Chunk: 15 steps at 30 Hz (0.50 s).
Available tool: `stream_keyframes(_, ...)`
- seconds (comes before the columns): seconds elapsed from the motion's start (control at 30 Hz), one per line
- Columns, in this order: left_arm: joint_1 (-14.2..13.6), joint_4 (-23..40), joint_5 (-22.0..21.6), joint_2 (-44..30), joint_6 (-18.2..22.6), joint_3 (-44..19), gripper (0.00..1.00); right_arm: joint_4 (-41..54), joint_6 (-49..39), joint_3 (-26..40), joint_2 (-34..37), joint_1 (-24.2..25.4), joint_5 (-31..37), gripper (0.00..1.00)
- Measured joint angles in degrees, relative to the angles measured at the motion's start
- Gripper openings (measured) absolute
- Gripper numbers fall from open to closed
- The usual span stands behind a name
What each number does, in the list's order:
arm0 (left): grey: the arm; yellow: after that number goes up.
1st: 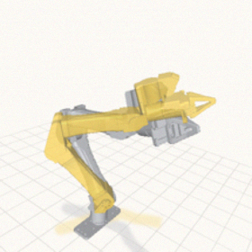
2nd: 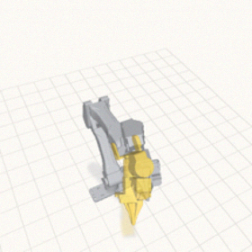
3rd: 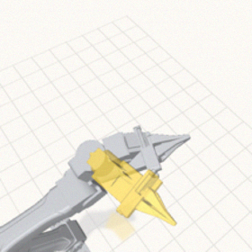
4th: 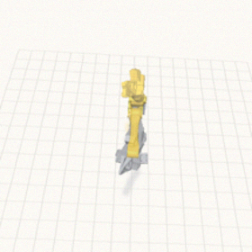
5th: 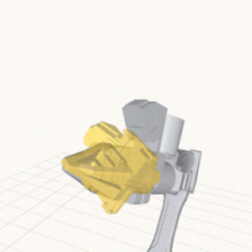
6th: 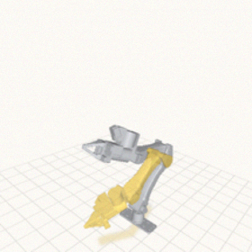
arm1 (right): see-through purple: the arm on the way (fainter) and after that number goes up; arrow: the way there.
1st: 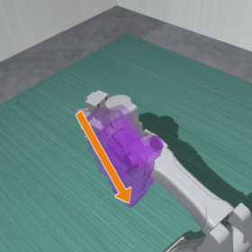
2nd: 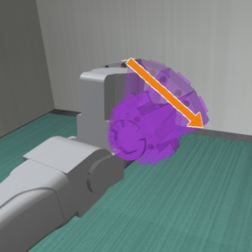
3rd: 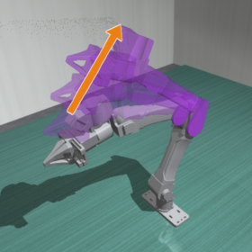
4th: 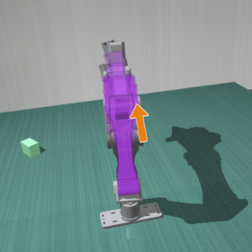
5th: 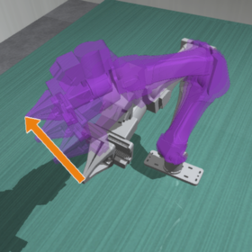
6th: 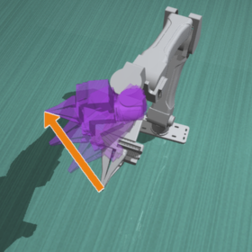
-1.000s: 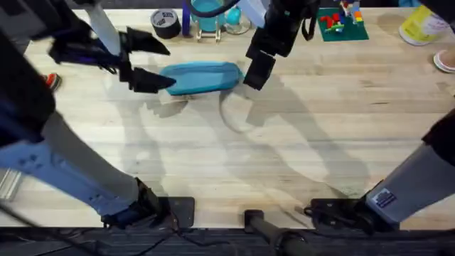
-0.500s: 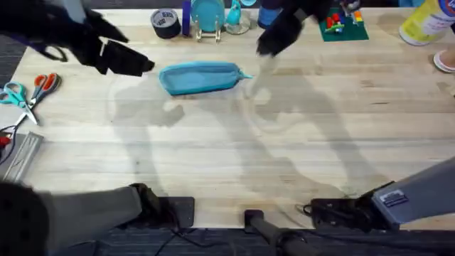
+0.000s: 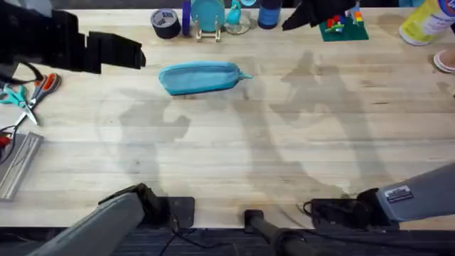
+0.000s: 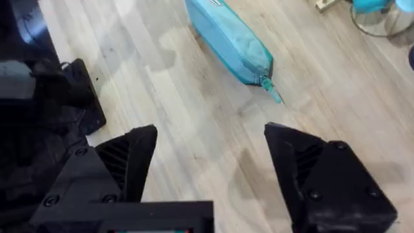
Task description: Unzip the bag, pick up the pens from the table one at a time and place them inside, then zip the bag closed.
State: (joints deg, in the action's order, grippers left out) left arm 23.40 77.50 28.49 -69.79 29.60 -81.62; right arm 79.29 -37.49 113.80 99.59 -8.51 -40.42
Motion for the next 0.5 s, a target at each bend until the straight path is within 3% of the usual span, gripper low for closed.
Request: stream_keyframes(0.5,0.0,2.66,-0.26,1.37,-2.62,0.0,0.995,-2.63,-2.85,-2.95,0.0,-0.02,-0.09,0.997)
